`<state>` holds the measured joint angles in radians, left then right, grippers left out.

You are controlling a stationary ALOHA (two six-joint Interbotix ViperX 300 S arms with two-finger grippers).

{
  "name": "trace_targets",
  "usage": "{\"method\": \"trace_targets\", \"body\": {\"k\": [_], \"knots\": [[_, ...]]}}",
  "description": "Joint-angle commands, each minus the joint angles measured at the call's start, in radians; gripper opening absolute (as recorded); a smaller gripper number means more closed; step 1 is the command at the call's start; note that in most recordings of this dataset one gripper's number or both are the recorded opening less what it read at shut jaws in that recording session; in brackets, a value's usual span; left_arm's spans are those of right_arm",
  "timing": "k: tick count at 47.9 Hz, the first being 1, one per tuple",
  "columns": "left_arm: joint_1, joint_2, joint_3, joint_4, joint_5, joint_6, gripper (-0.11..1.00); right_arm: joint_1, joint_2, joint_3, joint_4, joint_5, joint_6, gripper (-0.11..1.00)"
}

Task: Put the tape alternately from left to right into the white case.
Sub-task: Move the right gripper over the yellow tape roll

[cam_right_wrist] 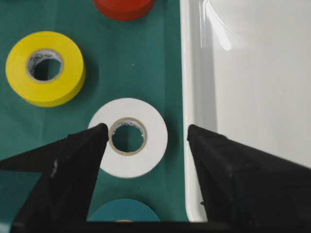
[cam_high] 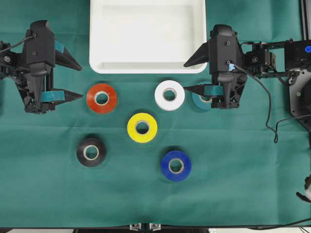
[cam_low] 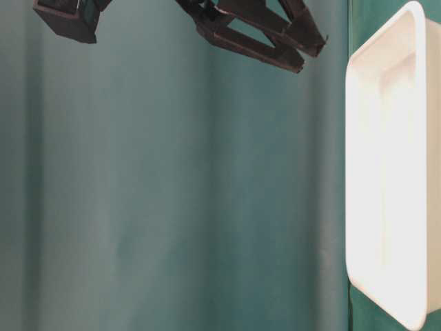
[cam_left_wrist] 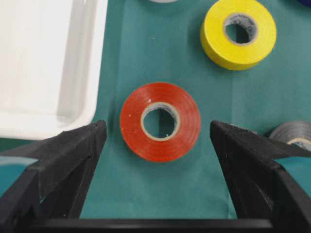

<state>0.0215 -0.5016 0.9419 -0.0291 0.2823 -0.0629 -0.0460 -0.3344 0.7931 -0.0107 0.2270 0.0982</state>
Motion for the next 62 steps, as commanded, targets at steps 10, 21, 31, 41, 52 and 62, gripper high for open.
{"method": "trace_targets", "body": {"k": [10, 21, 31, 41, 52, 62], "knots": [[0.002, -0.011, -0.018, -0.002, -0.005, 0.0, 0.51, 0.002, 0.044, -0.044, 0.003, -0.008, 0.008, 0.72], [0.002, -0.011, -0.015, -0.002, -0.005, 0.0, 0.51, 0.026, 0.107, -0.086, 0.003, -0.005, 0.006, 0.72], [0.003, -0.011, -0.015, -0.002, -0.005, 0.0, 0.51, 0.058, 0.181, -0.146, 0.003, -0.003, 0.008, 0.72], [0.003, -0.011, -0.015, -0.002, -0.005, -0.003, 0.51, 0.077, 0.267, -0.204, 0.003, 0.008, 0.014, 0.72], [0.003, -0.008, -0.012, -0.002, -0.005, -0.015, 0.51, 0.097, 0.365, -0.296, 0.003, 0.091, 0.032, 0.74], [0.003, -0.005, -0.011, -0.002, -0.005, -0.015, 0.51, 0.109, 0.425, -0.348, 0.003, 0.106, 0.06, 0.74]]}}
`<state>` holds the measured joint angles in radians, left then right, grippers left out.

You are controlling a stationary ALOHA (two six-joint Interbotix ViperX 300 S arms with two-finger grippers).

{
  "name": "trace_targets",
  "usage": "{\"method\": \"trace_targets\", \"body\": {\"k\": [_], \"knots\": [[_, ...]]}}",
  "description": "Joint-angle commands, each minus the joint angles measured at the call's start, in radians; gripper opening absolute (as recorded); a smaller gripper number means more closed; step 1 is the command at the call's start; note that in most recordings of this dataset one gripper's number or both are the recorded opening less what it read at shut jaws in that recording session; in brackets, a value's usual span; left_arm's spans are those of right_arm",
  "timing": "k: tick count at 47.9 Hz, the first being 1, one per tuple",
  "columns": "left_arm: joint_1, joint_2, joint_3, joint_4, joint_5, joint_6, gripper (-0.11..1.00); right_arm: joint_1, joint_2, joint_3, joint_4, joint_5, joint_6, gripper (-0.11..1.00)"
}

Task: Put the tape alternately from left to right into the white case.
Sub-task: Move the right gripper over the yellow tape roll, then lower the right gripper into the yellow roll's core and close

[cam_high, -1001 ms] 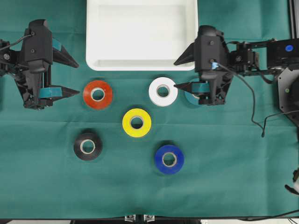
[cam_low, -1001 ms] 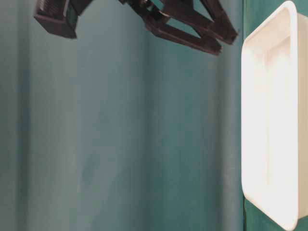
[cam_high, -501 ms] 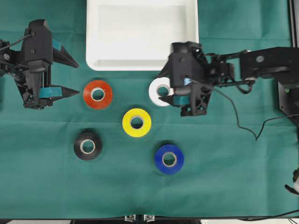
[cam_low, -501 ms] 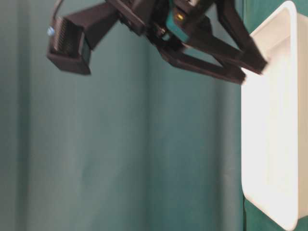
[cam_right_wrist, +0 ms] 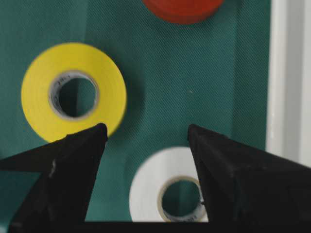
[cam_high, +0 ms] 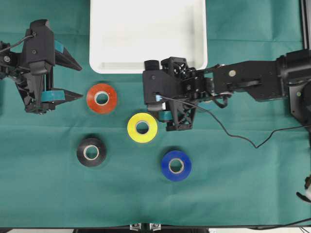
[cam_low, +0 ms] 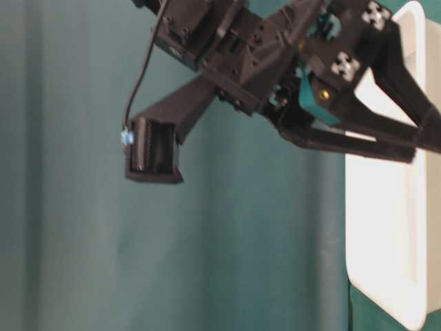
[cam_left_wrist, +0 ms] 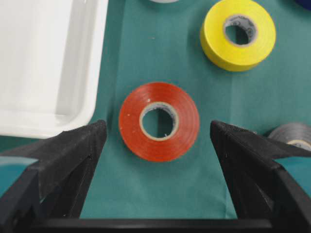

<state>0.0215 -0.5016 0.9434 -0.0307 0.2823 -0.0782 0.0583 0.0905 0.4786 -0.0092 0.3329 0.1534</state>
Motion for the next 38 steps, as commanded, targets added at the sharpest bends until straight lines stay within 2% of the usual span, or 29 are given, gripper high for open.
{"method": "trace_targets", "body": {"k": [1, 22, 38], "knots": [[0.002, -0.005, -0.012, 0.0, -0.005, 0.0, 0.51, 0.006, 0.005, -0.037, 0.002, 0.0, 0.008, 0.74], [0.003, -0.003, -0.006, 0.0, -0.005, 0.0, 0.51, 0.008, 0.083, -0.083, 0.002, 0.002, 0.02, 0.74], [0.003, -0.003, -0.009, 0.0, -0.005, 0.0, 0.51, 0.04, 0.109, -0.1, 0.002, 0.003, 0.023, 0.74]]}}
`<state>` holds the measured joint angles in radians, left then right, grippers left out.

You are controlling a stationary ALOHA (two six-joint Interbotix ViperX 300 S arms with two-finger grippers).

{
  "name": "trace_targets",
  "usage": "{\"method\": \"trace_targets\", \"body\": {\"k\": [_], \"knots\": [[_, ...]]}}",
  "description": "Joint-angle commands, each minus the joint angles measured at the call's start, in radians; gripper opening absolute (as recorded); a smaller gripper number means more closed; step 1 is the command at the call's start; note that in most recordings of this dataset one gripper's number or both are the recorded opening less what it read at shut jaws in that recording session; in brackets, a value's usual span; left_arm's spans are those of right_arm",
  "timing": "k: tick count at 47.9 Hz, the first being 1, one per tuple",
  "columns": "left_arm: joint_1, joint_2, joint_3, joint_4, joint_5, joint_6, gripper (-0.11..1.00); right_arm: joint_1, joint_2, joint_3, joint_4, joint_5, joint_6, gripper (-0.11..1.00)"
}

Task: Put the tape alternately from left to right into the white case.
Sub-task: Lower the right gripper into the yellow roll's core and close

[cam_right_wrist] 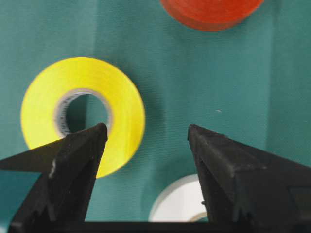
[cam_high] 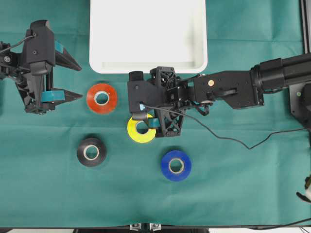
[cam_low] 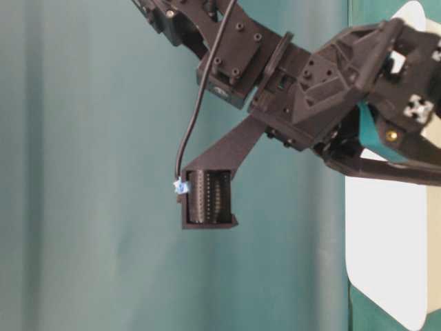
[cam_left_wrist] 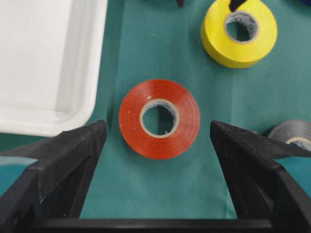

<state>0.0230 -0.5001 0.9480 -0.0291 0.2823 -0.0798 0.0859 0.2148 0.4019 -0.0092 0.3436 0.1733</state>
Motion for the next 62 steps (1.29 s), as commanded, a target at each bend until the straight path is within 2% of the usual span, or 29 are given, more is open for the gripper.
{"method": "trace_targets", "body": {"k": [1, 17, 62], "knots": [[0.002, -0.005, -0.014, 0.0, -0.005, 0.002, 0.51, 0.014, -0.014, -0.023, 0.002, -0.008, 0.006, 0.74], [0.0, -0.005, -0.012, -0.002, -0.005, 0.0, 0.51, 0.014, 0.025, -0.034, -0.002, -0.009, 0.043, 0.74], [0.002, -0.005, -0.009, -0.002, -0.003, 0.0, 0.51, 0.014, 0.107, -0.069, -0.002, -0.021, 0.046, 0.74]]}}
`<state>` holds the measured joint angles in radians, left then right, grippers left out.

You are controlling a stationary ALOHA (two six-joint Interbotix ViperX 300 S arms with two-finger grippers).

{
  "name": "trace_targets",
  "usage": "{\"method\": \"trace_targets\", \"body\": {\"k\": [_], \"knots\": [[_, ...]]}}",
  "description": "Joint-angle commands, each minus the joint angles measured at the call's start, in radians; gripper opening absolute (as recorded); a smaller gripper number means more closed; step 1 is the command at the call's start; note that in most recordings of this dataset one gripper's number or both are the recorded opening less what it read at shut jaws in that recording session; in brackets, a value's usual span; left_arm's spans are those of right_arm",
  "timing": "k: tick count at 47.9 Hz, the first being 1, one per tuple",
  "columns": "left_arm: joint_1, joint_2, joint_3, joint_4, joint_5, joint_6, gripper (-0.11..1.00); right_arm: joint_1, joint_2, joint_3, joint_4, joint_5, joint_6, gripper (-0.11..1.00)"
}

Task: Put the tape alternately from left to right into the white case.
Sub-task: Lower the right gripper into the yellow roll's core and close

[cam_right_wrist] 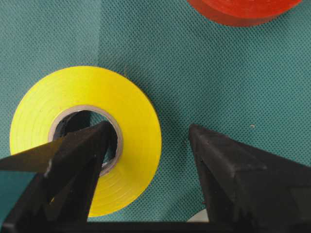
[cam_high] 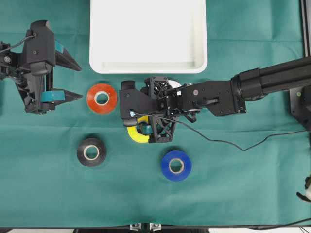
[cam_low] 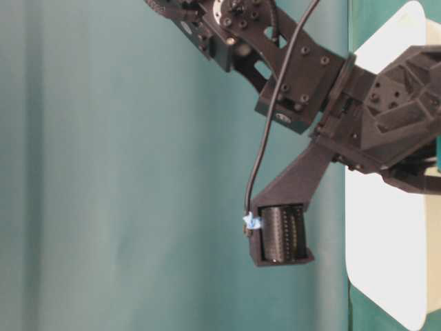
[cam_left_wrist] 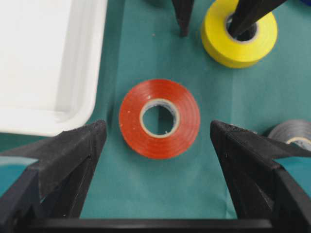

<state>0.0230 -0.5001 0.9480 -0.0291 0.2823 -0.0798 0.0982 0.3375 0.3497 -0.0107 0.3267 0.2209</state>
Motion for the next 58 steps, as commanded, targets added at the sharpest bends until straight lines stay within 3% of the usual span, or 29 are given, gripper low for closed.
{"method": "trace_targets", "body": {"k": [1, 19, 22, 28, 58], "knots": [[0.002, -0.005, -0.009, -0.002, -0.003, 0.0, 0.51, 0.002, -0.017, -0.017, -0.002, -0.005, -0.002, 0.74], [0.002, -0.005, -0.009, -0.002, -0.003, 0.0, 0.51, 0.002, -0.015, -0.026, -0.002, -0.005, -0.003, 0.68], [0.002, -0.005, -0.009, -0.002, -0.003, 0.0, 0.51, 0.002, -0.017, -0.028, -0.008, 0.0, -0.003, 0.61], [0.002, -0.005, -0.009, -0.002, -0.005, 0.0, 0.51, 0.002, -0.015, -0.032, -0.011, 0.009, -0.005, 0.31], [0.002, -0.006, -0.009, -0.002, -0.003, 0.0, 0.51, 0.002, -0.081, -0.04, -0.011, 0.015, -0.005, 0.31]]}}
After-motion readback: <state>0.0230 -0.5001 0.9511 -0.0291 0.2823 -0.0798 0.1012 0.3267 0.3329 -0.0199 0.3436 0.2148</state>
